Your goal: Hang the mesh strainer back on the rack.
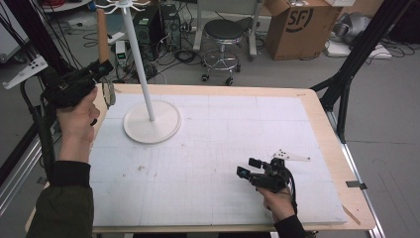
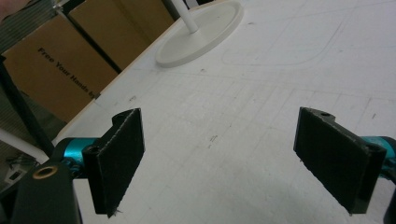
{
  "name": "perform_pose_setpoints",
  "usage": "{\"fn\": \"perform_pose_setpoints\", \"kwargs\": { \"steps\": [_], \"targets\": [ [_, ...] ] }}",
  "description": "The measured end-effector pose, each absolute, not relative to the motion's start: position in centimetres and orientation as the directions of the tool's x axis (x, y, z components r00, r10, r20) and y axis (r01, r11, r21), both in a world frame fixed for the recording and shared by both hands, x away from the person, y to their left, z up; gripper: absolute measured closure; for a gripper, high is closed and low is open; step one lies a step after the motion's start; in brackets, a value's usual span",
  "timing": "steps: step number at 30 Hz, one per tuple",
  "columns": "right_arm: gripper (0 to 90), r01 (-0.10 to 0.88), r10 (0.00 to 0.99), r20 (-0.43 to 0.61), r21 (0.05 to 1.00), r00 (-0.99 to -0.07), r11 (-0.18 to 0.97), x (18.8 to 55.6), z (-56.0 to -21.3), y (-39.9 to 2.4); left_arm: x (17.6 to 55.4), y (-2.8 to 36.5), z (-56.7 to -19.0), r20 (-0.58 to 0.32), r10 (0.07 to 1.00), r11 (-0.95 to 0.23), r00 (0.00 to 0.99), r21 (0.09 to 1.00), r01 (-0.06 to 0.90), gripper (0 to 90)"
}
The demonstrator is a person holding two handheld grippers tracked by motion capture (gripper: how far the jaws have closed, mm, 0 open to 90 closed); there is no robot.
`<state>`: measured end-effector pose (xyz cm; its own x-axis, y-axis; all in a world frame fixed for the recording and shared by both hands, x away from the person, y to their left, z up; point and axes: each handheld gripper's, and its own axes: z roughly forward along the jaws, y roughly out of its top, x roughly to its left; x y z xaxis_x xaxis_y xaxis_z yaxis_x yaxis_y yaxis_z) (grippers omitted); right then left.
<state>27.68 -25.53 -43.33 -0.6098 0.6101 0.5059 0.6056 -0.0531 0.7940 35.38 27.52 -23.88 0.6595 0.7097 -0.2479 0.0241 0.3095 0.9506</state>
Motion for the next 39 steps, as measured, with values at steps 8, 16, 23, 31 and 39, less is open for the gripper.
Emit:
{"fn": "perform_pose_setpoints", "kwargs": {
  "steps": [8, 16, 23, 31, 39],
  "targets": [
    [15.3, 0.605, 0.610, 0.514, 0.793, -0.603, -0.070, 27.6, -43.3, -26.0, 36.5, 28.1, -23.9, -0.264, 0.708, 0.335, 0.655, 0.942, 0.018, 69.2],
    [15.3, 0.607, 0.612, 0.514, 0.792, -0.601, -0.070, 27.7, -43.3, -25.8, 37.1, 28.6, -23.0, -0.263, 0.706, 0.342, 0.657, 0.940, 0.009, 69.2],
    [15.3, 0.603, 0.616, 0.512, 0.794, -0.598, -0.074, 27.7, -43.4, -25.9, 37.4, 28.7, -23.2, -0.262, 0.706, 0.333, 0.657, 0.943, 0.019, 69.2],
    [15.4, 0.611, 0.616, 0.518, 0.788, -0.593, -0.074, 27.7, -43.4, -25.9, 37.8, 28.3, -23.5, -0.257, 0.705, 0.320, 0.661, 0.947, 0.026, 69.2],
    [15.3, 0.607, 0.617, 0.517, 0.791, -0.594, -0.078, 27.7, -43.4, -26.0, 38.3, 28.0, -23.8, -0.260, 0.704, 0.318, 0.661, 0.947, 0.033, 69.2]
  ]
}}
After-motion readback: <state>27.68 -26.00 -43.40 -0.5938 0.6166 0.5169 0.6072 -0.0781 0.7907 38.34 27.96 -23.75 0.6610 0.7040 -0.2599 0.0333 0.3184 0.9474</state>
